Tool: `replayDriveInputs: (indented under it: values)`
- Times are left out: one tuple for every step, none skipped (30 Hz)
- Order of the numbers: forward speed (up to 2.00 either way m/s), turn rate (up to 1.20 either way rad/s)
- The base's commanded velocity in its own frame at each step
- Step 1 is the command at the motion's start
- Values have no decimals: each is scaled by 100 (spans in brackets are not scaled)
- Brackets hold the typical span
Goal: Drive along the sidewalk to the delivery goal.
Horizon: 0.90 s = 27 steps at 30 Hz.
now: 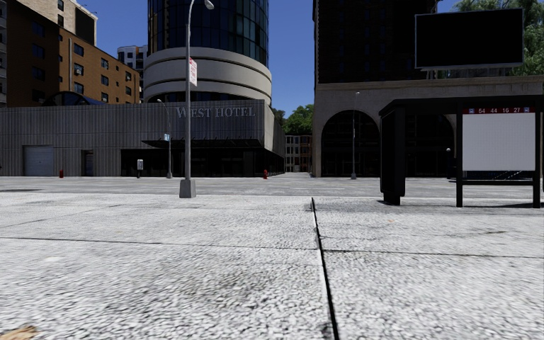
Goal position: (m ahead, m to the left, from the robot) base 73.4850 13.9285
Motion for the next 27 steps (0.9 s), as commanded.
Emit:
replayDriveInputs:
  values:
    - [0, 0]
    - [0, 0]
    - [0, 0]
    - [0, 0]
    - [0, 0]
    - [0, 0]
    - [0, 0]
    - [0, 0]
    - [0, 0]
    - [0, 0]
    - [0, 0]
    - [0, 0]
    - [0, 0]
    - [0, 0]
    - [0, 0]
    - [0, 0]
    - [0, 0]
    - [0, 0]
    - [0, 0]
    - [0, 0]
    - [0, 0]
    - [0, 0]
    - [0, 0]
    - [0, 0]
    - [0, 0]
    - [0, 0]
    - [0, 0]
